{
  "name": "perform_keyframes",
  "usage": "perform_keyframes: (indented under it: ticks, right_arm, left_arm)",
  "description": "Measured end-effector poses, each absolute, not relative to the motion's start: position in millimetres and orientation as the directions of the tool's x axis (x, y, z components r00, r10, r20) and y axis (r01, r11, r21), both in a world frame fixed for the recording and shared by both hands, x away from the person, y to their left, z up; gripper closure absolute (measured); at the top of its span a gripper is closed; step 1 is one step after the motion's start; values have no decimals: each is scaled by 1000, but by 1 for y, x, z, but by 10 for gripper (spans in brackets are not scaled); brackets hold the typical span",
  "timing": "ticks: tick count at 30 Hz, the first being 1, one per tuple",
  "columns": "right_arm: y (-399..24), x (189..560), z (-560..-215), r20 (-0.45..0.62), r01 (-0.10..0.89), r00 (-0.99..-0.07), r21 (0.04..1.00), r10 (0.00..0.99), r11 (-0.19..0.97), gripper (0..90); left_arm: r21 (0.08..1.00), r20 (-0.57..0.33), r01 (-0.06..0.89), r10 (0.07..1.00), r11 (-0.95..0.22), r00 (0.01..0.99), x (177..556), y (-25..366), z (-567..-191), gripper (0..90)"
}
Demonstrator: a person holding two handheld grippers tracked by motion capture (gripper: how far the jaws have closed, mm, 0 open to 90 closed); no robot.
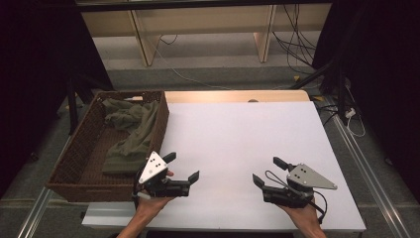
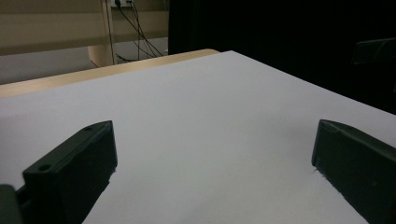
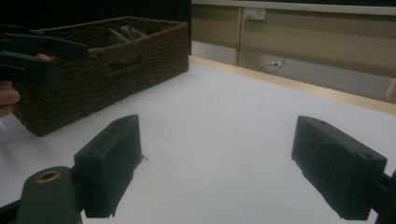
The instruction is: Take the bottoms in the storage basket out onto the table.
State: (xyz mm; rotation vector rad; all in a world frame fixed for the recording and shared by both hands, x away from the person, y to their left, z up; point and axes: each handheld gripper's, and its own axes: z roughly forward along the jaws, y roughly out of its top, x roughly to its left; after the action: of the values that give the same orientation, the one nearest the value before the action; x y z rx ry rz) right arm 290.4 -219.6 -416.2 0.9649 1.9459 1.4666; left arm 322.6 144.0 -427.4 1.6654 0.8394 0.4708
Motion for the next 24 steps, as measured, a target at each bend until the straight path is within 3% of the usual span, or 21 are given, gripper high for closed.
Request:
perform_keyframes:
  ticks: [24]
  right_arm:
    - [-220, 290, -415, 10, 220, -615, 962, 788, 160, 178]
  left_arm:
    - [960, -129, 269, 745, -70, 654, 328, 145, -419, 0]
